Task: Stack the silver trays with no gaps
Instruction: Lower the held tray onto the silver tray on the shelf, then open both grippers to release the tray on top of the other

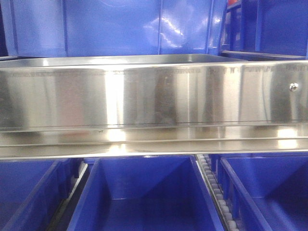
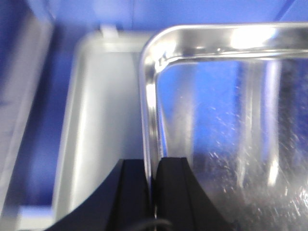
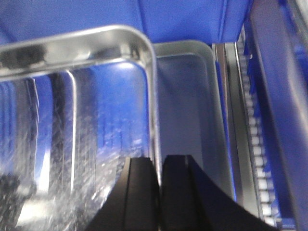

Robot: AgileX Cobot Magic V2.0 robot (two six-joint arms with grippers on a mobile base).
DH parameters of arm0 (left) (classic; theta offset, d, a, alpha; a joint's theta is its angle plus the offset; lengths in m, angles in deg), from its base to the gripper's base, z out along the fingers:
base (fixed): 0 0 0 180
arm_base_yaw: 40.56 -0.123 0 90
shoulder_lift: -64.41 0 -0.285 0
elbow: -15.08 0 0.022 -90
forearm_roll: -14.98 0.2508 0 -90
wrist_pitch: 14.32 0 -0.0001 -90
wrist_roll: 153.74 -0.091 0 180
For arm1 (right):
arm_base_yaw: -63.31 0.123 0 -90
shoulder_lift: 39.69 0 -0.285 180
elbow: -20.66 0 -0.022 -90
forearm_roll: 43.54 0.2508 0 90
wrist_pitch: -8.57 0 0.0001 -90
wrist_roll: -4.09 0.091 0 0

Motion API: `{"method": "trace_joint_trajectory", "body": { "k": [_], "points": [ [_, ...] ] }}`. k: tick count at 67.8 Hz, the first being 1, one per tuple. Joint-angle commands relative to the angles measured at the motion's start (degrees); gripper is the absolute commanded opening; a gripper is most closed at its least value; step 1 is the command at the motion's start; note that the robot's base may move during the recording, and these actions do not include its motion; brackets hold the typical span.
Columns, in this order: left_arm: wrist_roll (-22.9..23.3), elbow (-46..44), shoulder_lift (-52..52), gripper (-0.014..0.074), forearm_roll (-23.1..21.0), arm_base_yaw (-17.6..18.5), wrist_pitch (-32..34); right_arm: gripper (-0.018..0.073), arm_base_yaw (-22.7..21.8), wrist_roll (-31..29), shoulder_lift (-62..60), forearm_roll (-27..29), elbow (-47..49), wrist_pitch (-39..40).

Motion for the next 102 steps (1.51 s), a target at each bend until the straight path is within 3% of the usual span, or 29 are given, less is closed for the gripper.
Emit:
{"method": "trace_joint_trajectory", "body": {
  "k": [1,9,21,54,63,77,87,102],
  "points": [
    [-4.86,-0.63,2.68,-0.0016,-6.98,-2.97,5.74,-0.0023,-1.26,-2.52,2.5,3.69,0.77,7.39],
    [-5.49,-0.63,5.52,-0.0016,-7.54,-5.41,7.14,-0.0023,-1.27,-2.79,6.02,3.79,0.77,8.52],
    [-7.12,-0.63,8.49,-0.0016,-7.67,-5.41,7.63,-0.0023,-1.27,-2.79,9.17,4.2,0.77,9.46],
    [-6.4,-0.18,10.77,-0.0006,-8.67,-5.41,6.97,-0.0023,-2.95,-2.79,9.67,4.2,0.77,9.25],
    [-3.74,0.08,11.31,0.0139,-7.43,-5.41,4.85,0.0004,-2.95,-2.79,9.67,4.2,0.77,8.18],
    [0.42,0.19,11.31,0.0391,-4.76,-5.41,4.0,0.0251,-2.95,-2.79,9.67,4.07,0.77,6.49],
    [1.39,0.19,11.31,0.0403,-4.2,-5.41,3.55,0.0343,-2.95,-2.79,9.67,2.59,0.77,5.19],
    [2.28,0.19,11.31,0.0403,-1.74,-5.41,1.87,0.0342,-2.99,-2.79,9.67,2.02,0.77,4.05]
  ]
}}
